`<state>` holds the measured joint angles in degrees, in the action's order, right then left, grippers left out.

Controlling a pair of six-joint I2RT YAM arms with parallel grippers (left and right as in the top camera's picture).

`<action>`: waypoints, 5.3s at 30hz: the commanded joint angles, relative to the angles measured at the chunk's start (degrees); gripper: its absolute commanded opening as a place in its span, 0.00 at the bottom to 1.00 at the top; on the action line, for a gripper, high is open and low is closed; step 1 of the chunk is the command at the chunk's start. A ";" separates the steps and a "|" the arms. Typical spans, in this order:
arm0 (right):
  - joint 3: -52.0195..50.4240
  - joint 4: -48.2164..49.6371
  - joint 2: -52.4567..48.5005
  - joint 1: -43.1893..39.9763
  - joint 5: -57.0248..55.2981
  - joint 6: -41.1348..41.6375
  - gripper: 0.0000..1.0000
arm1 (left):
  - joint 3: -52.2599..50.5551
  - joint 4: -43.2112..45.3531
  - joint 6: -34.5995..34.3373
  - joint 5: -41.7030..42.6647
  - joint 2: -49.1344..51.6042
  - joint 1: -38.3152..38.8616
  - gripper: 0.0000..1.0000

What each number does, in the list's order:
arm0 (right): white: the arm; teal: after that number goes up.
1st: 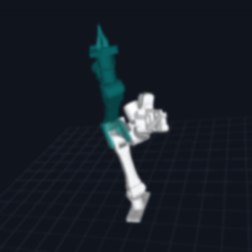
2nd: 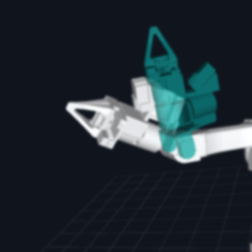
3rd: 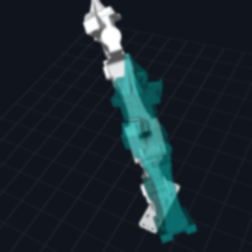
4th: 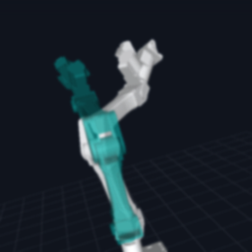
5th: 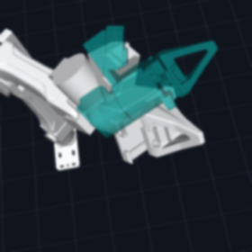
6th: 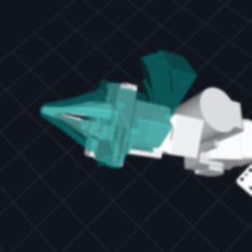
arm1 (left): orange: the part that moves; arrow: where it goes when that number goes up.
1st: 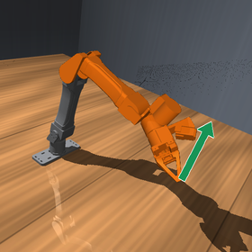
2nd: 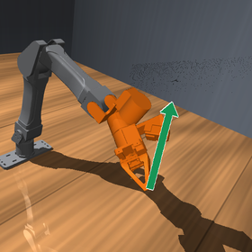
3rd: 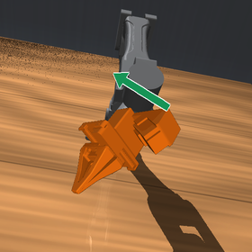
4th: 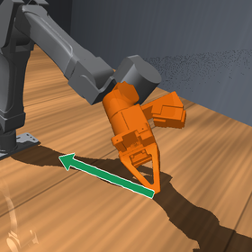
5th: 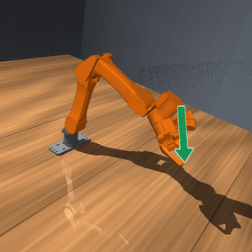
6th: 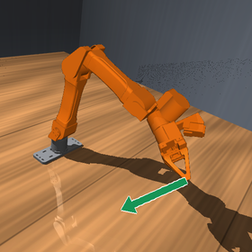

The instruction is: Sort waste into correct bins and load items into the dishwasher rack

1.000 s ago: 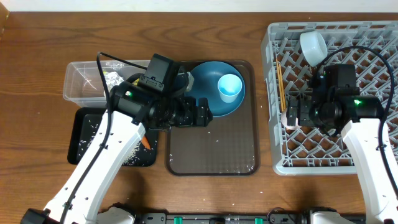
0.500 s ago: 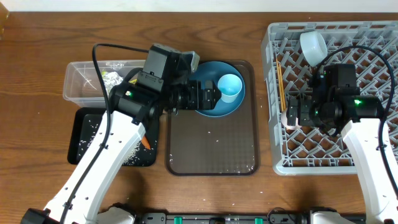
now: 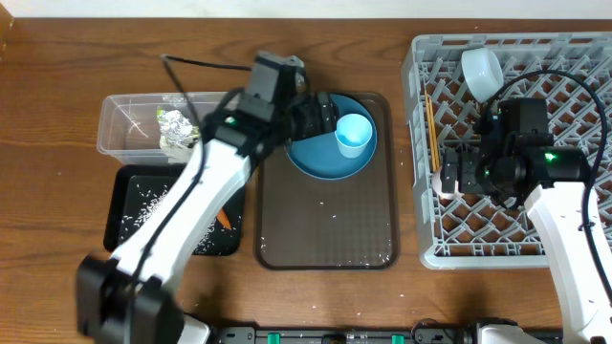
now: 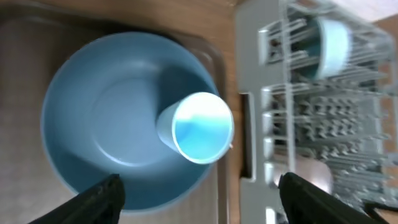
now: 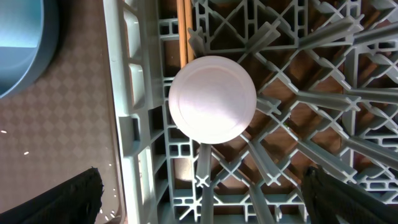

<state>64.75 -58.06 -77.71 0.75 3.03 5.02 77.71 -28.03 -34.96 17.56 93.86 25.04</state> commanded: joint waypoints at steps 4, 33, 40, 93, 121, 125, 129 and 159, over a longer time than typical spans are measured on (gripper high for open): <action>1.01 -0.02 0.83 -0.37 0.02 0.09 0.99 | 0.09 4.55 -2.47 -1.79 10.10 2.36 0.72; 1.01 -0.02 0.83 -0.37 0.02 0.09 0.99 | 1.18 4.09 1.81 18.60 -5.68 1.75 0.06; 1.01 -0.02 0.83 -0.35 0.02 0.09 0.99 | 1.18 -1.27 1.97 47.54 -13.49 -2.32 0.06; 16.06 -27.85 10.32 1.77 71.80 -44.22 0.99 | 0.09 -16.90 12.00 54.73 -15.65 -1.42 0.06; 16.04 -26.32 10.32 4.96 68.39 -44.52 0.78 | 0.09 -16.87 12.02 55.91 -15.65 3.10 0.06; 16.06 -26.36 10.32 4.96 68.41 -44.52 0.85 | 0.09 -16.52 12.02 54.82 -15.65 3.82 0.06; 16.06 -26.38 10.32 4.96 68.37 -44.52 0.88 | 0.09 -14.78 11.21 54.88 -15.65 3.82 0.06; 16.04 -20.72 10.32 4.90 68.35 -44.26 0.45 | 0.09 -23.10 15.82 47.21 -15.65 7.19 0.12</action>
<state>79.96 -81.23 -67.75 5.93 68.62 -39.20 78.04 -48.49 -21.54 70.24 78.96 29.63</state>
